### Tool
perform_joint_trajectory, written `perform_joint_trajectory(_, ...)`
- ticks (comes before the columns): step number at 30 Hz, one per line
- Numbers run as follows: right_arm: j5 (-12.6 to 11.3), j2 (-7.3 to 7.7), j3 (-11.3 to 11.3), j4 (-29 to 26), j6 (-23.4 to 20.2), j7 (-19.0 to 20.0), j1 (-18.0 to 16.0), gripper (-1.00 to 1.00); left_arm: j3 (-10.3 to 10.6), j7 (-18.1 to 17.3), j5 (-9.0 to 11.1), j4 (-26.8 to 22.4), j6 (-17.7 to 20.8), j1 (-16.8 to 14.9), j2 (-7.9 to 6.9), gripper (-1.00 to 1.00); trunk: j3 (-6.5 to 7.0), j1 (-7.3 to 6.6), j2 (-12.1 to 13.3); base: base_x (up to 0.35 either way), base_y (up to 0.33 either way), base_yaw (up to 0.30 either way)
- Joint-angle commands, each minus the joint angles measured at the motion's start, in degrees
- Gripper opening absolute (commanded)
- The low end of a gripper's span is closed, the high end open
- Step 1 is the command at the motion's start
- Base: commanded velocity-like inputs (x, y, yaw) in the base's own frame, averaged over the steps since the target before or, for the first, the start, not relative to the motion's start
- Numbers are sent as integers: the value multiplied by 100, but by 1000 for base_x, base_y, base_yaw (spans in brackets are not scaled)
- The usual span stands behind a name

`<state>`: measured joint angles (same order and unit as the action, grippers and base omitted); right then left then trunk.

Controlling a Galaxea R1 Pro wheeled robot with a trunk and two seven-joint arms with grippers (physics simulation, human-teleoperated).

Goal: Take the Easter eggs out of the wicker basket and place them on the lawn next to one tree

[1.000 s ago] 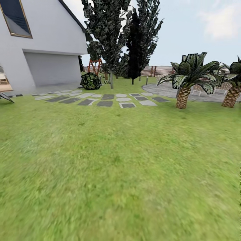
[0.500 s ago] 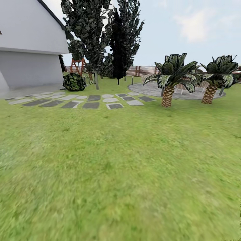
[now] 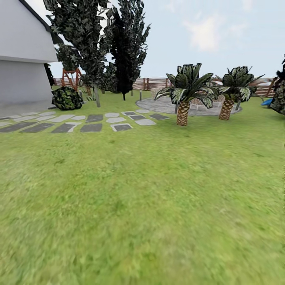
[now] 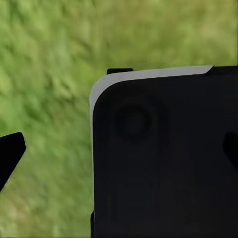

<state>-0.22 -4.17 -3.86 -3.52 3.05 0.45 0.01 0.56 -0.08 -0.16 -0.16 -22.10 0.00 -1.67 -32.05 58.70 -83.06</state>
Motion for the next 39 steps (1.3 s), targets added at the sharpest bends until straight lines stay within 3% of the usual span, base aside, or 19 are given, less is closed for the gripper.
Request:
perform_joint_trajectory(1,-3,-1,-39,-5,14,0,1,100,5,-1,-2,-1,-14,0,-1,100,-4,3,-2,266,191,-90)
perform_joint_trajectory(17,4,-4,-49,-27,29,5,-1,100,5,-1,-2,-1,-22,0,0,100,-4,3,-2,277,172,-17)
perform_joint_trajectory(39,-1,-18,-51,-65,138,0,-1,100,5,-1,-8,-1,-23,0,3,100,-4,3,-2,323,11,0)
